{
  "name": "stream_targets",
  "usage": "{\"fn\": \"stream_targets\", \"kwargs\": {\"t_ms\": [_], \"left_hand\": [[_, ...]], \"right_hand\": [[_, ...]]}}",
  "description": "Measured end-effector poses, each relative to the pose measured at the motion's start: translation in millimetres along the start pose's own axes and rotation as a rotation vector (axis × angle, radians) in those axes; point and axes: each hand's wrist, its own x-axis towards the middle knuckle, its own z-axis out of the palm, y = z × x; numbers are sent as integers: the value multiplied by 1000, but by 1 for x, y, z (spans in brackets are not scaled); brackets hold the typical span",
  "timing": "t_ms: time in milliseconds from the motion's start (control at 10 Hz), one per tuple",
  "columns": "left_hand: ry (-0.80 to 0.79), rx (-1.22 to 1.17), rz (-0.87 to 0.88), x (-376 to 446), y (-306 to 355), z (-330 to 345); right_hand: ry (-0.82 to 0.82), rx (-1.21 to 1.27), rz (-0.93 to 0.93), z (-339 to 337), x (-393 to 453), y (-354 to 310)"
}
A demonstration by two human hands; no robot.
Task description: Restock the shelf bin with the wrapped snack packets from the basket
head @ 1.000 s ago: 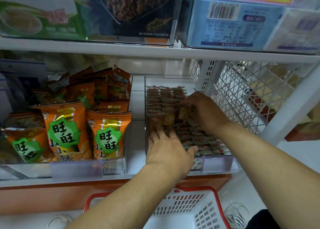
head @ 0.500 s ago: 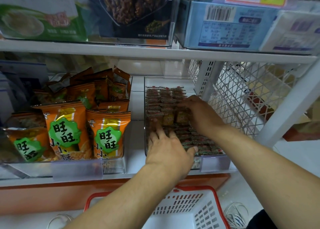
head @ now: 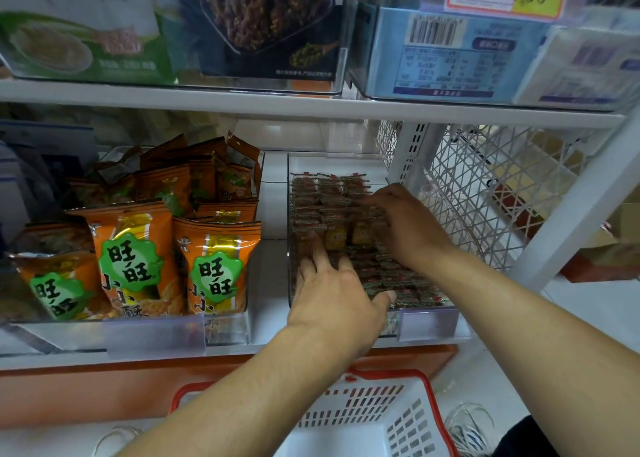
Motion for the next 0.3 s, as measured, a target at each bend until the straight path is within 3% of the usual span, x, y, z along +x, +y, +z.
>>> {"fn": "stream_targets", "kwargs": {"t_ms": [200,300], "left_hand": [[147,-152,115,-33,-12,-31],[416,-307,204,-76,-45,-64]], "right_hand": [[115,-20,-15,-45,-26,-25],[456,204,-170,-88,-64,-46]]}}
